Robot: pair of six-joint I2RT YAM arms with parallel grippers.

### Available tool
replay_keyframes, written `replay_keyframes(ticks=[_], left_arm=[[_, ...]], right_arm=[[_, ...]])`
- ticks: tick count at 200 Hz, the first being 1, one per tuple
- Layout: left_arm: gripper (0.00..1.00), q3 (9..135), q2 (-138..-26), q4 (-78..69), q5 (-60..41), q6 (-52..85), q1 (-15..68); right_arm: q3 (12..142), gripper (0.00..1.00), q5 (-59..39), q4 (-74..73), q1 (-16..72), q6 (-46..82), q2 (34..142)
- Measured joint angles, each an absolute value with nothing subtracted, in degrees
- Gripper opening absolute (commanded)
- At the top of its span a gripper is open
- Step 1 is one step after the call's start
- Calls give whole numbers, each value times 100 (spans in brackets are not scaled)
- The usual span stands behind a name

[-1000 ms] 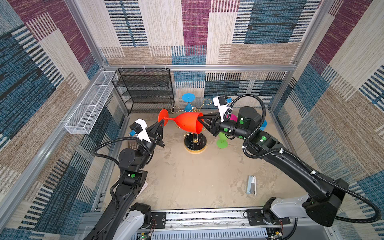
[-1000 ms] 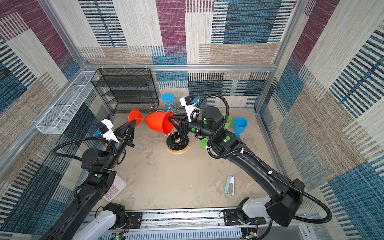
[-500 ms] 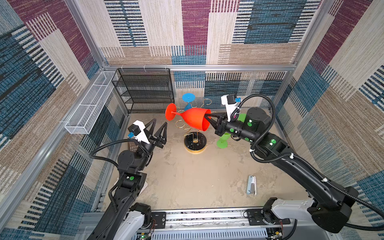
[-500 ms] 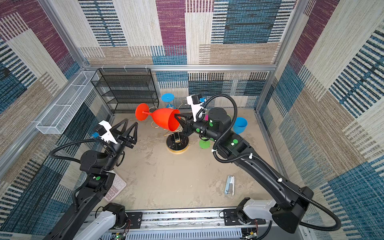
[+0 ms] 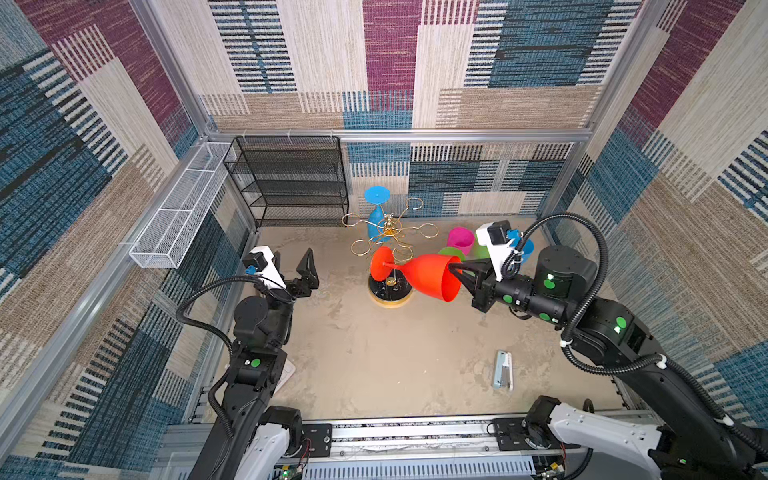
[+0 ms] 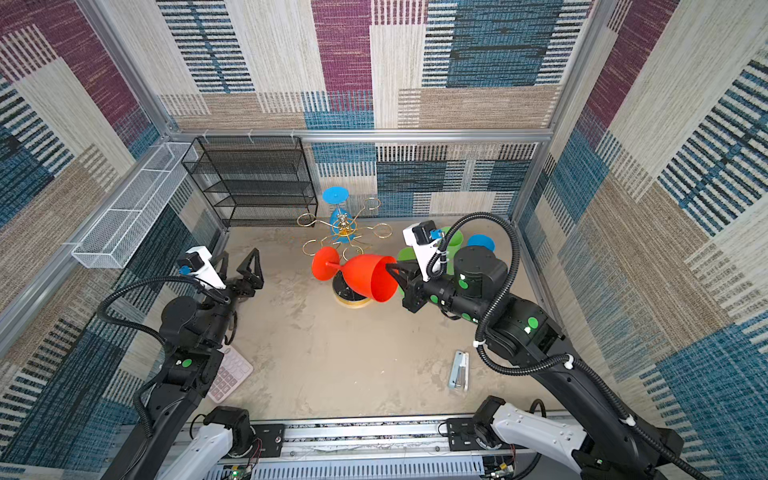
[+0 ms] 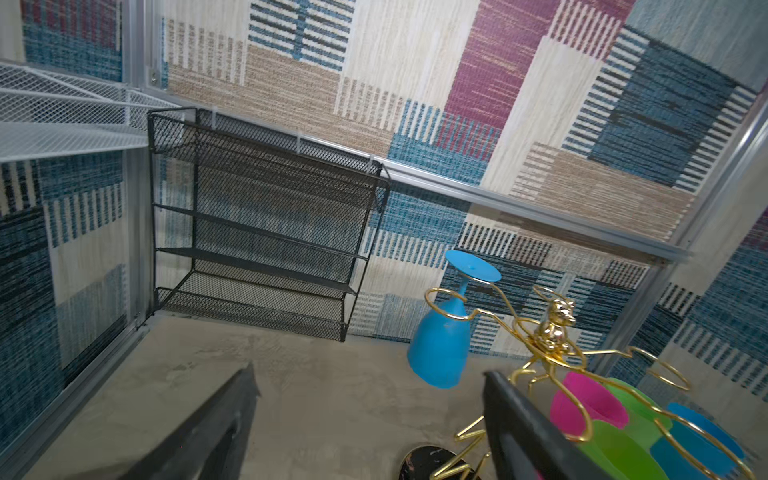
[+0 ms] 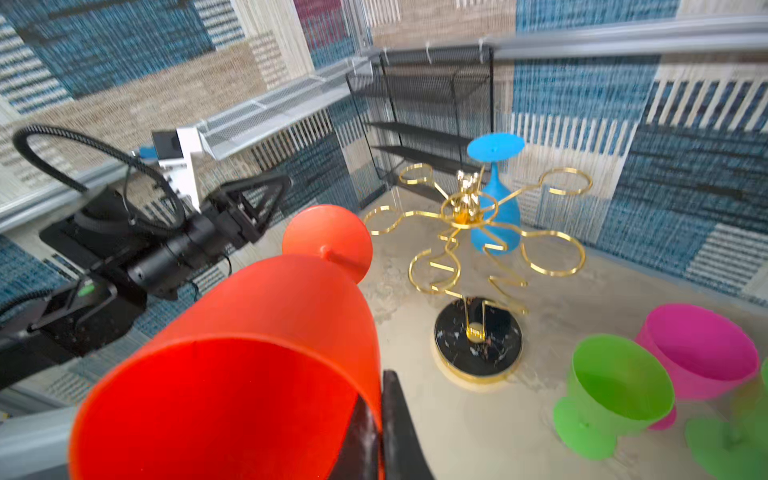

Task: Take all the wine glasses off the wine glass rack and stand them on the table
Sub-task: 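Turn the red glass upright and set it near the green glasses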

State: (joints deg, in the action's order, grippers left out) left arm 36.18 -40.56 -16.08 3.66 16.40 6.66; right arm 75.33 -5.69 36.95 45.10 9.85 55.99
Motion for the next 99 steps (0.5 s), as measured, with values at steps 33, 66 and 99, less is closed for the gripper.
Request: replay_keyframes(ticks=[33, 66, 99], left_arm=[[85, 3743, -4209, -1363, 215, 1955, 163], [84, 3857, -4355, -1199, -75, 2088, -115], [84, 3830, -4362, -1168, -213, 2128, -248]], right_arm=[[7380, 0, -301, 4609, 4731, 1144, 5846], [7625, 0, 436, 5489, 4753, 1625, 6429], [7752, 0, 1007, 6219, 4753, 2082, 7135]])
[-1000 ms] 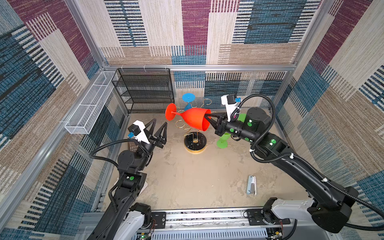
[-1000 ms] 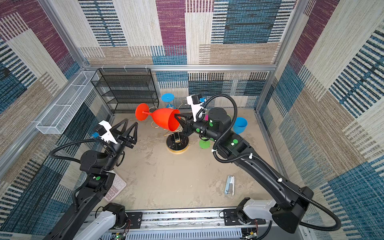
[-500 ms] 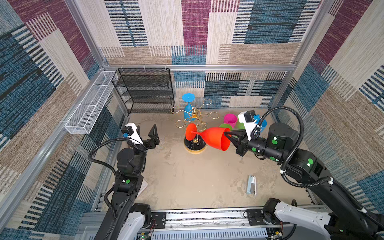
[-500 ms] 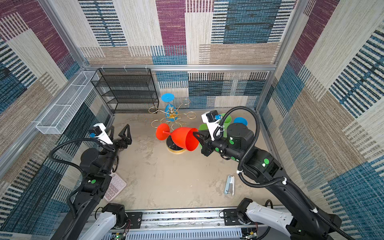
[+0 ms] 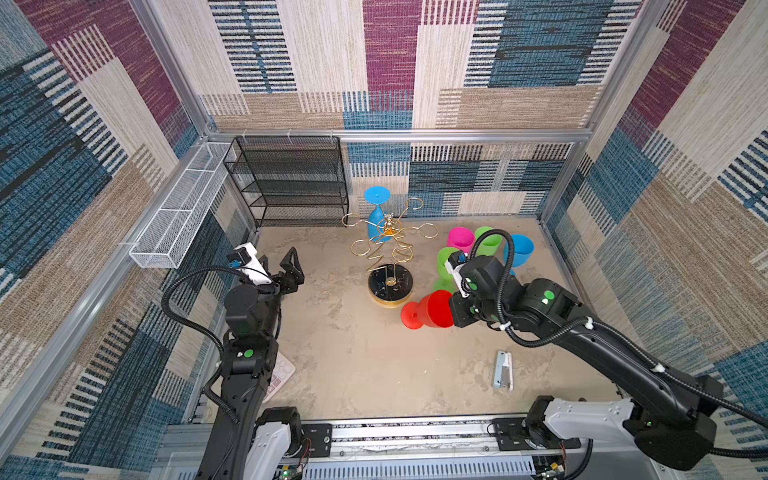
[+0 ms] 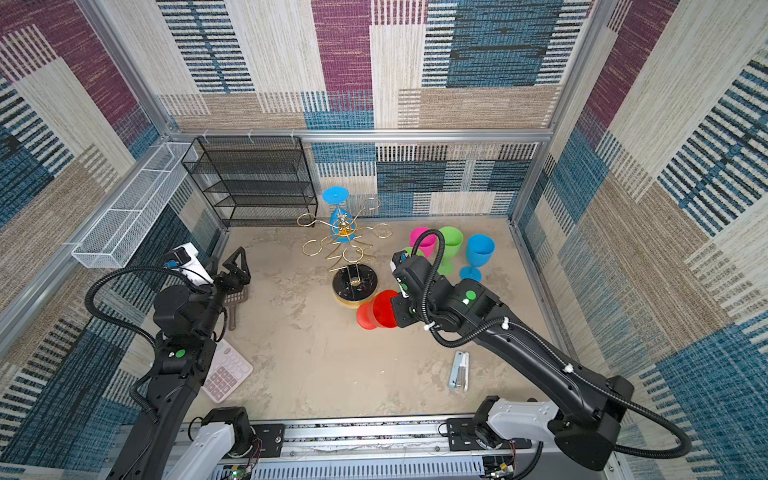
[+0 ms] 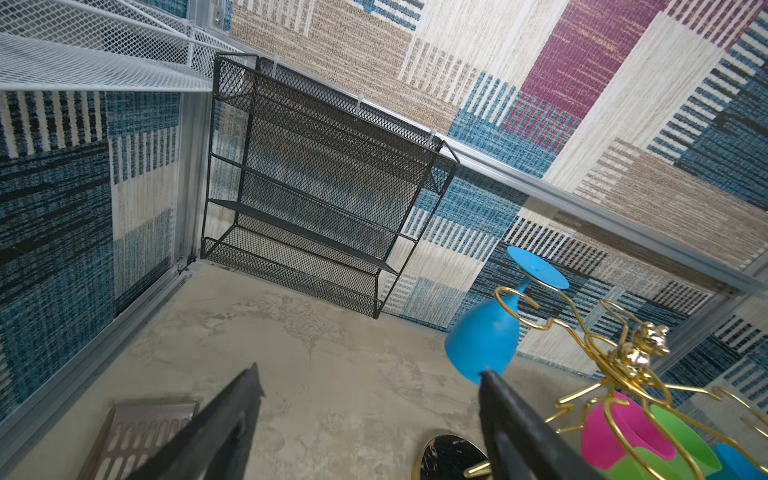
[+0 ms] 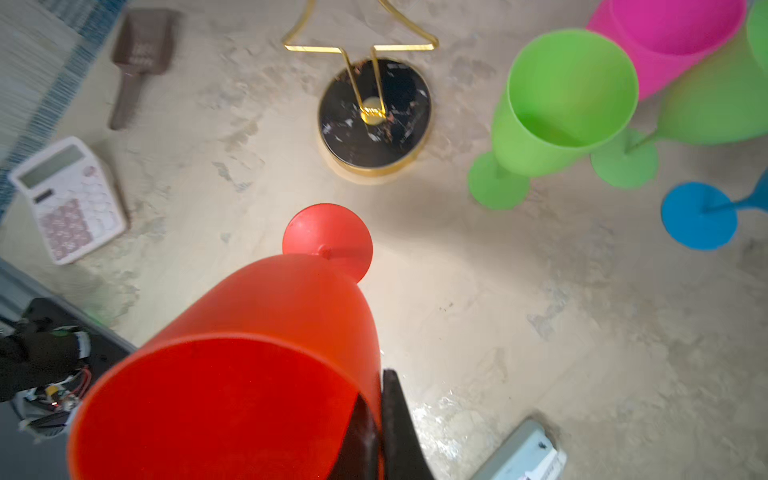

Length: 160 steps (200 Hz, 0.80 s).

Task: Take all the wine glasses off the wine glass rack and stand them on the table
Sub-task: 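Turn the red glass upright and set it near the green glasses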

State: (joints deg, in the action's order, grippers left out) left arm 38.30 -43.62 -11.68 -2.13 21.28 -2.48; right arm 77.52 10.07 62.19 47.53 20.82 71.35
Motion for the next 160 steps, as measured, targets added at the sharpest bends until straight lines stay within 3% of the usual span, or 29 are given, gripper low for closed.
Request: replay_keyframes(ticks=[121, 160], left_arm=[[83, 3728, -4239, -1052, -631, 2211, -523], [83, 3717, -4241, -1044, -642, 2217, -556]], right_arm=[[8160, 0, 1647, 6497, 4047, 2016, 8694], [8049, 9, 1540, 6278, 3931, 1800, 8882]])
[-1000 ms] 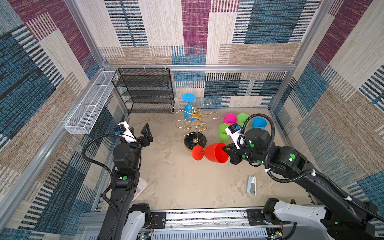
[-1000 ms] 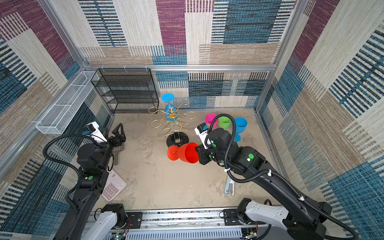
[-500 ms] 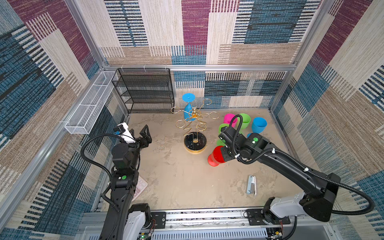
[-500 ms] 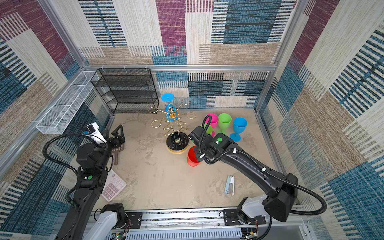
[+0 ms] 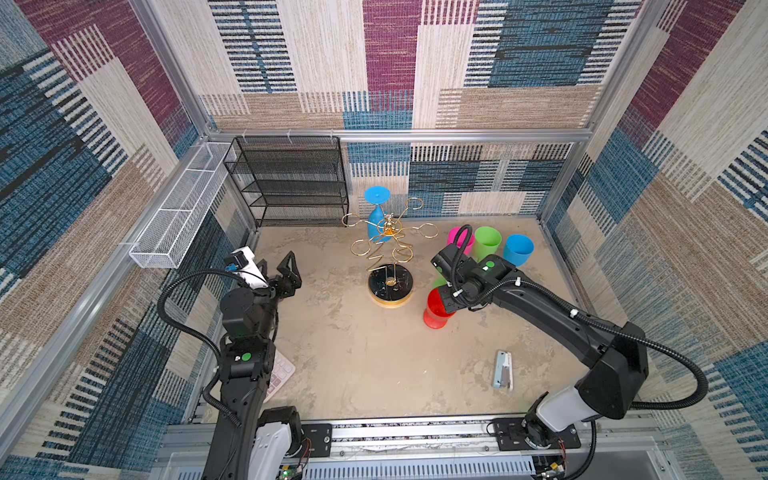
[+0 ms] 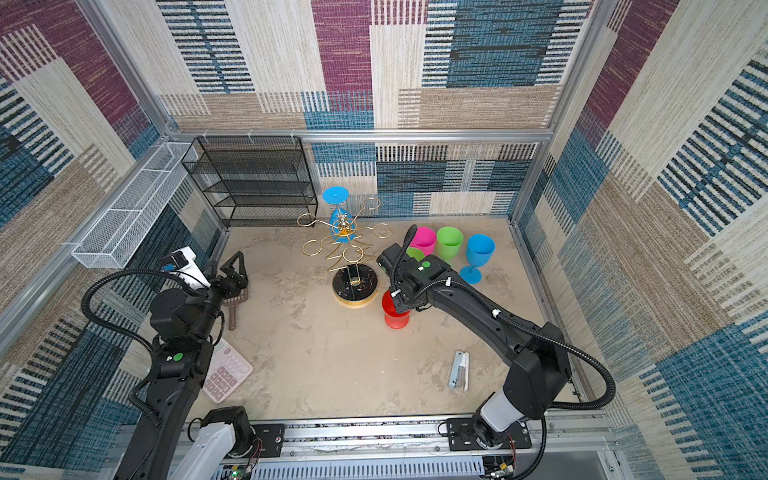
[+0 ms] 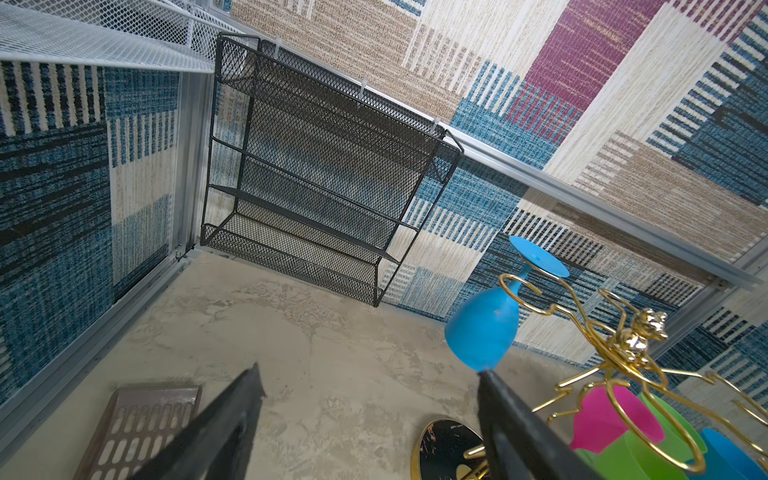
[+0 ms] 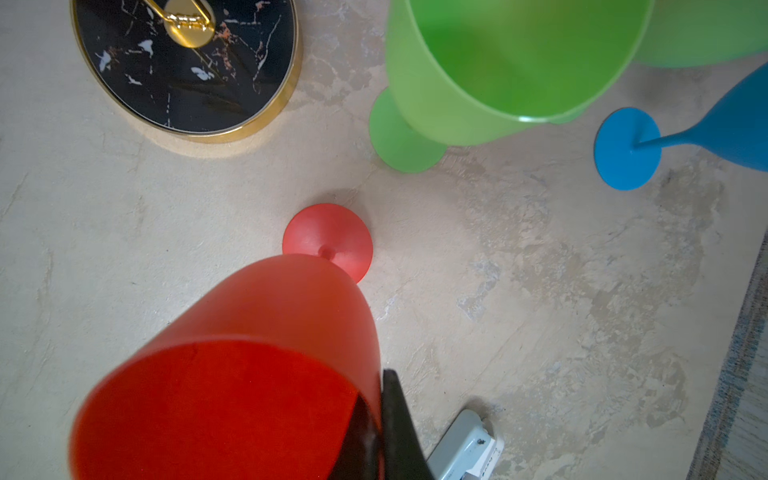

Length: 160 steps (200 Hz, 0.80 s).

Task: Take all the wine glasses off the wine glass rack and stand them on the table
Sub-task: 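Turn the red glass upright and set it near the green glasses, then release the red glass with the right gripper while the left gripper reaches the blue glass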

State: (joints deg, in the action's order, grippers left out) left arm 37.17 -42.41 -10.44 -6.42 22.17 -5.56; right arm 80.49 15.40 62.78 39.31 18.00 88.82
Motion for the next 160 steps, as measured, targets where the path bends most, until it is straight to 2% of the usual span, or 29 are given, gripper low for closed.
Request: replay_keyframes(ticks=[20, 58, 87, 112, 136, 160], left_arm=[[83, 3715, -4241, -1044, -661, 2231, -572], [82, 3695, -4246, -1017, -679, 2233, -589], [77, 3736, -4342, -954, -679, 2340, -609], [69, 4235, -4737, -637, -888, 2733, -672], [68, 4934, -5315, -436, -1481, 3028, -766], [66, 5839, -6178, -189, -2318, 3315, -816]], right_arm=[[8036, 13, 1518, 6246, 3898, 1772, 8923], [8040, 39, 1518, 6139, 3892, 1726, 8936], [8108, 56, 1518, 6071, 3850, 1693, 8713], [8095, 70, 1457, 5782, 3750, 1660, 8134], [7662, 87, 1267, 5240, 3618, 1645, 7260], [7022, 97, 1026, 4541, 3457, 1643, 6233]])
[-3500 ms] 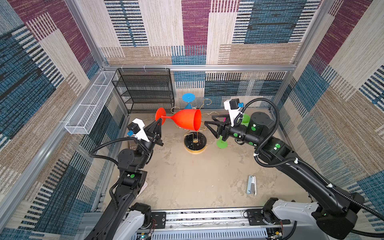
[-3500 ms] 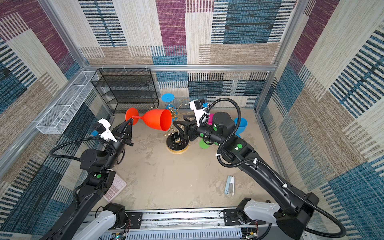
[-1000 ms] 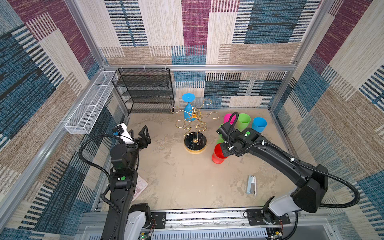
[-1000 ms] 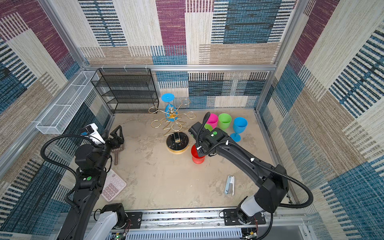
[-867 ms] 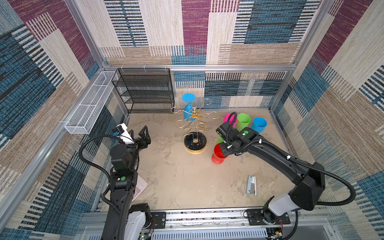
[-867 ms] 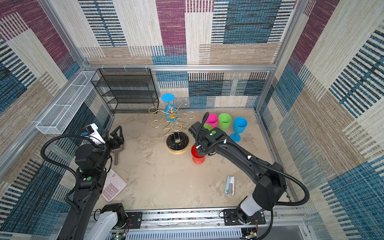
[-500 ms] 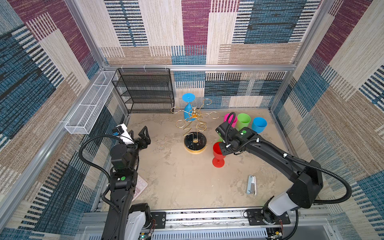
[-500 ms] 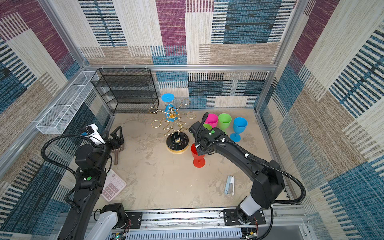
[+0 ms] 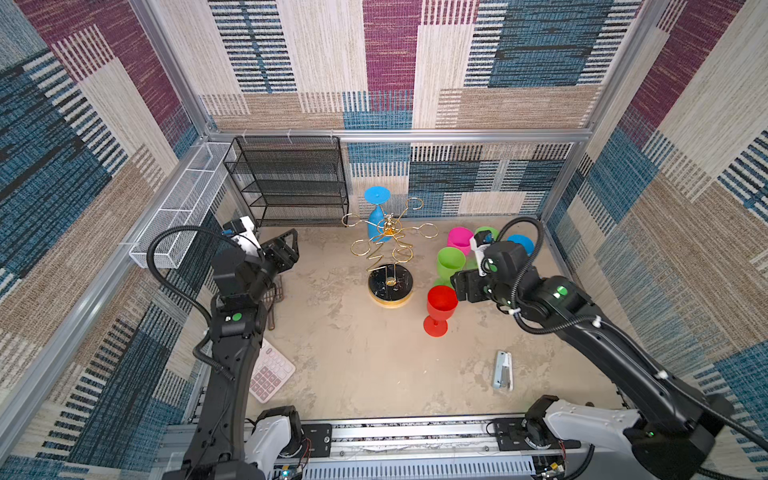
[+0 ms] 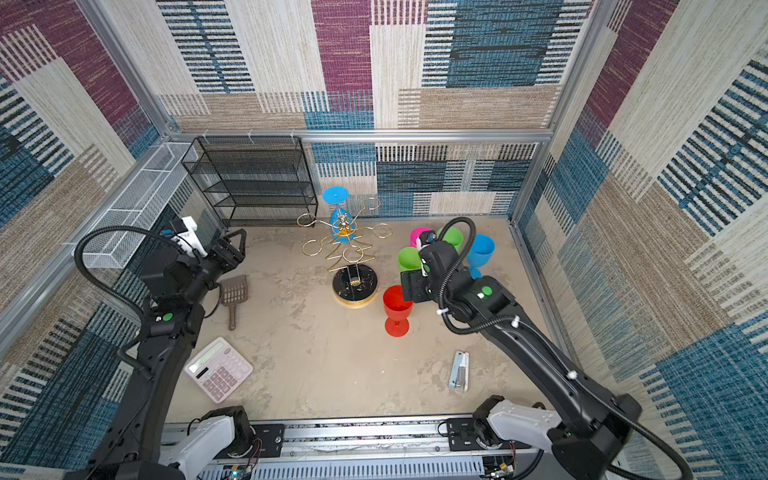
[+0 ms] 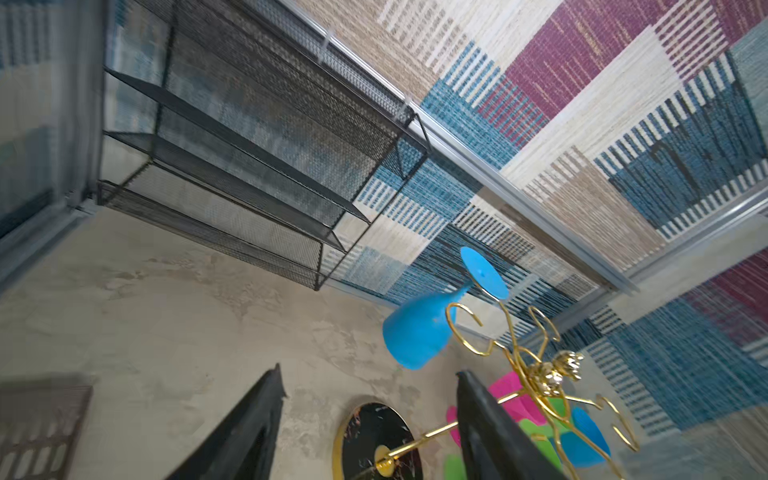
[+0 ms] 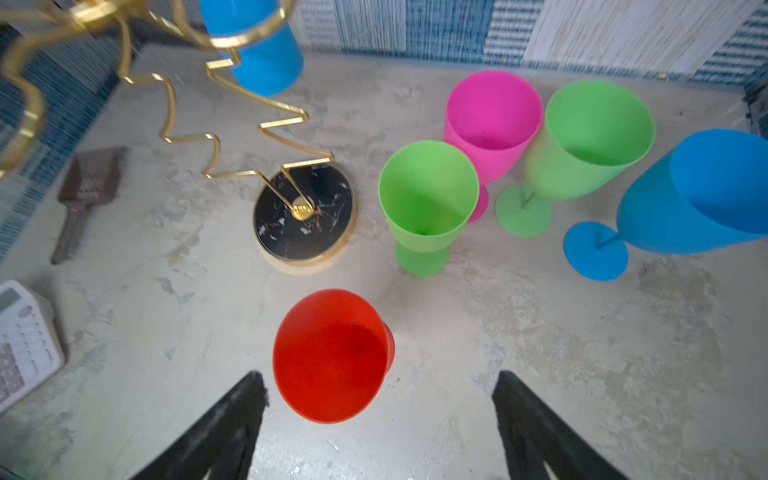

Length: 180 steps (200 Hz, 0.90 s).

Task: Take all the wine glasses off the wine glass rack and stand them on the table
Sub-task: 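Release the red glass with the right gripper while the left gripper reaches the blue glass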

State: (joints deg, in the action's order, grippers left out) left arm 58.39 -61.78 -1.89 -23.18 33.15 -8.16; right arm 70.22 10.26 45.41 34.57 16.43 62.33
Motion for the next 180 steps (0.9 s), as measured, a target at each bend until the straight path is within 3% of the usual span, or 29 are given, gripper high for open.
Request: replay_keyframes(ticks=[21, 59, 105, 180], left_arm=[[60, 6790, -7140, 34, -3249, 3555, -823], [58, 8090, -8558, 377, -4372, 3922, -749], [58, 9389, -9743, 775, -4685, 3924, -377], [56, 11233, -11137, 1756, -4381, 3623, 436]], right_arm=[[6593, 100, 882, 3918, 3347, 1643, 5666], [6300, 99, 642, 3232, 3181, 1640, 5511], [6139, 99, 150, 2696, 3061, 1594, 5680], [5972, 99, -301, 2314, 3030, 1535, 5774]])
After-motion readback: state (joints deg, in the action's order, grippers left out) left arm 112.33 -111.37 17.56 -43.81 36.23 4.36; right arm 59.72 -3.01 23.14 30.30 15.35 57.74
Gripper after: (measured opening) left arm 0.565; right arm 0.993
